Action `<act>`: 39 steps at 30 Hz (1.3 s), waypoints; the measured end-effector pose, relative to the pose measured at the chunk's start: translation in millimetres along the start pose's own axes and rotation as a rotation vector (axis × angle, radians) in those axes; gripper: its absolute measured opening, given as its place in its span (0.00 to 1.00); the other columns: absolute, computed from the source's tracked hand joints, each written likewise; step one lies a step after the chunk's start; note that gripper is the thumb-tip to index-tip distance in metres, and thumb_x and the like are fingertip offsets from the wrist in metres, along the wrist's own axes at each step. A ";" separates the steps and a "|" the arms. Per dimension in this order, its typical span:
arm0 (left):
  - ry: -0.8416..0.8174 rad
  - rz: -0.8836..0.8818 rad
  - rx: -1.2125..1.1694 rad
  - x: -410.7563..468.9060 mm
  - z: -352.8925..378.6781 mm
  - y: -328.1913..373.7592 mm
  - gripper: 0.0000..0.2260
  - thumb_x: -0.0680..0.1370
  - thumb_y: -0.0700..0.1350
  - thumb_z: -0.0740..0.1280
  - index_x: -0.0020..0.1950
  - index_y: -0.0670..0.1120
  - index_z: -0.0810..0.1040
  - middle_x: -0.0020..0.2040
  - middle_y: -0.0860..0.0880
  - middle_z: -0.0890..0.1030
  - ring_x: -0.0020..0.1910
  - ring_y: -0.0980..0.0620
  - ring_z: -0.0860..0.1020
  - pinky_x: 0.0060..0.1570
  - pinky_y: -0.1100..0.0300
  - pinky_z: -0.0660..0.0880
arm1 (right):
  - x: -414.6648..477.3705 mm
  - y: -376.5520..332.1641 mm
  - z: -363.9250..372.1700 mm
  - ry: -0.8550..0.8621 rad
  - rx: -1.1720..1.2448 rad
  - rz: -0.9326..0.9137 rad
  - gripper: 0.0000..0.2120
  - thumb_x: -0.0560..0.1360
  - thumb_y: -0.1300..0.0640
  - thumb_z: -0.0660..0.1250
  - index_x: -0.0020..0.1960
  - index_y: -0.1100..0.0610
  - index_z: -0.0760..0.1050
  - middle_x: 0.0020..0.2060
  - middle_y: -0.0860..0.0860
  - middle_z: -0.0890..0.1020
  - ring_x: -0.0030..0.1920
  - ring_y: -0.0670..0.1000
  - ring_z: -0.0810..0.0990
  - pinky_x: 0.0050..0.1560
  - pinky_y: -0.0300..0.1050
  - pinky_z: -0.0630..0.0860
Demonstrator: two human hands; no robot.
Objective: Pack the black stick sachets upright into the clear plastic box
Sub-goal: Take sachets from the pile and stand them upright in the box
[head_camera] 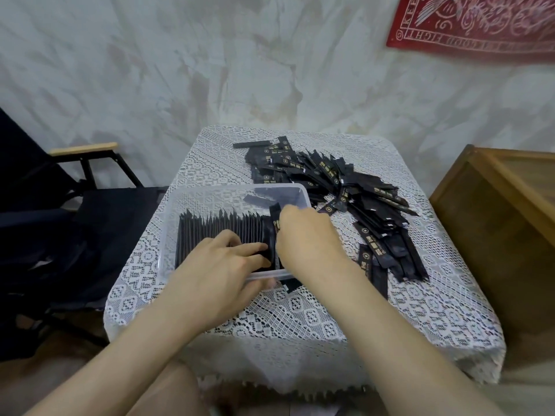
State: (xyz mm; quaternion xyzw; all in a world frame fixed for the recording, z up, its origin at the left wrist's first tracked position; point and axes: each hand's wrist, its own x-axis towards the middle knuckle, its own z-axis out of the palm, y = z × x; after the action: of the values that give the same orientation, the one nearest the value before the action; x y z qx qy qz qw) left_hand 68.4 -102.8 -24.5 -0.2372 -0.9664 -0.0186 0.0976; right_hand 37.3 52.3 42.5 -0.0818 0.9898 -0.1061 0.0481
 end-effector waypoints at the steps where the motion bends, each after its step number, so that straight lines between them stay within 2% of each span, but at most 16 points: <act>1: 0.002 0.001 -0.004 -0.1 0.7 -0.1 0.25 0.79 0.67 0.51 0.59 0.57 0.83 0.65 0.62 0.79 0.50 0.50 0.72 0.47 0.49 0.77 | 2.3 -1.8 2.7 -0.003 -0.030 0.015 0.11 0.80 0.63 0.61 0.61 0.62 0.73 0.58 0.61 0.80 0.60 0.64 0.77 0.46 0.49 0.68; 7: 0.079 0.026 -0.025 0.1 4.6 -0.7 0.20 0.79 0.65 0.56 0.55 0.56 0.83 0.59 0.60 0.81 0.47 0.47 0.73 0.42 0.47 0.77 | 9.9 -10.1 10.0 -0.014 -0.079 0.028 0.13 0.80 0.63 0.64 0.64 0.60 0.75 0.61 0.59 0.79 0.63 0.61 0.78 0.47 0.48 0.68; 10: 0.057 0.017 -0.018 0.1 4.5 -1.3 0.21 0.79 0.66 0.56 0.58 0.57 0.82 0.61 0.60 0.81 0.48 0.48 0.73 0.43 0.48 0.77 | 13.7 -8.3 9.9 -0.044 -0.061 0.019 0.12 0.81 0.60 0.64 0.64 0.60 0.75 0.61 0.59 0.79 0.63 0.62 0.77 0.49 0.49 0.71; 13: 0.013 0.001 0.003 -0.3 3.5 -1.1 0.24 0.79 0.68 0.52 0.60 0.58 0.81 0.63 0.62 0.79 0.51 0.50 0.73 0.46 0.50 0.76 | 14.2 -2.6 4.2 -0.123 -0.029 -0.015 0.04 0.82 0.60 0.62 0.54 0.57 0.74 0.57 0.59 0.80 0.58 0.62 0.78 0.47 0.47 0.68; 16: 0.004 -0.006 0.029 -1.3 2.3 -0.3 0.25 0.79 0.69 0.51 0.62 0.58 0.80 0.61 0.62 0.80 0.51 0.50 0.73 0.44 0.51 0.76 | 13.4 5.2 -1.8 -0.241 0.041 -0.023 0.05 0.81 0.62 0.59 0.52 0.59 0.73 0.47 0.56 0.77 0.49 0.60 0.74 0.45 0.45 0.68; 18: 0.008 -0.004 0.037 -1.7 1.4 0.0 0.25 0.79 0.68 0.52 0.63 0.57 0.79 0.59 0.61 0.81 0.51 0.50 0.73 0.44 0.51 0.77 | 13.5 9.6 -4.3 -0.289 0.074 -0.023 0.05 0.80 0.63 0.58 0.46 0.59 0.71 0.44 0.57 0.77 0.49 0.60 0.76 0.45 0.45 0.70; 21: 0.018 -0.004 0.032 -1.8 -0.8 0.4 0.26 0.78 0.68 0.52 0.64 0.56 0.77 0.57 0.60 0.81 0.51 0.49 0.74 0.43 0.51 0.77 | 12.2 11.4 -8.9 -0.278 0.093 -0.016 0.08 0.80 0.60 0.58 0.53 0.60 0.75 0.51 0.59 0.82 0.54 0.61 0.79 0.53 0.48 0.77; 24: 0.012 0.000 0.035 -1.2 -2.9 0.7 0.27 0.78 0.69 0.51 0.67 0.56 0.74 0.58 0.60 0.81 0.50 0.49 0.74 0.43 0.52 0.77 | 9.2 13.9 -11.6 -0.293 0.117 -0.019 0.14 0.80 0.61 0.58 0.61 0.59 0.78 0.50 0.59 0.84 0.53 0.61 0.82 0.57 0.52 0.80; 30: -0.009 -0.005 0.046 -3.4 -4.7 1.4 0.28 0.79 0.69 0.48 0.65 0.54 0.74 0.57 0.60 0.81 0.51 0.50 0.73 0.44 0.53 0.75 | 12.8 13.0 0.8 -0.197 0.052 0.001 0.09 0.81 0.56 0.63 0.56 0.55 0.79 0.49 0.57 0.82 0.50 0.60 0.80 0.52 0.51 0.80; 33: -0.003 -0.003 0.039 -2.9 -4.6 2.4 0.27 0.79 0.68 0.50 0.69 0.54 0.71 0.59 0.60 0.80 0.52 0.49 0.73 0.45 0.54 0.74 | 15.6 7.9 7.7 -0.109 -0.058 -0.009 0.06 0.81 0.54 0.65 0.51 0.57 0.75 0.47 0.55 0.79 0.48 0.60 0.77 0.45 0.47 0.72; 35: -0.019 -0.007 0.041 -2.8 -3.5 1.9 0.28 0.79 0.68 0.50 0.73 0.55 0.69 0.63 0.60 0.79 0.53 0.50 0.72 0.47 0.53 0.73 | 14.5 2.7 8.9 -0.064 -0.109 0.003 0.05 0.81 0.55 0.66 0.50 0.56 0.73 0.46 0.56 0.76 0.52 0.61 0.78 0.45 0.47 0.69; 39: -0.022 -0.015 0.053 -4.1 -1.7 2.0 0.29 0.80 0.67 0.48 0.74 0.55 0.70 0.67 0.60 0.76 0.55 0.50 0.70 0.48 0.53 0.70 | 13.9 -4.7 10.2 0.006 -0.160 0.020 0.04 0.81 0.57 0.65 0.53 0.57 0.73 0.54 0.59 0.80 0.58 0.63 0.78 0.45 0.47 0.68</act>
State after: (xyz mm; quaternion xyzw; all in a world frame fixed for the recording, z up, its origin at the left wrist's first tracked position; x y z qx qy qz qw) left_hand 73.2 -103.0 -23.7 -0.2274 -0.9693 0.0087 0.0930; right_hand 25.5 43.3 32.4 -0.0753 0.9960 -0.0264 0.0395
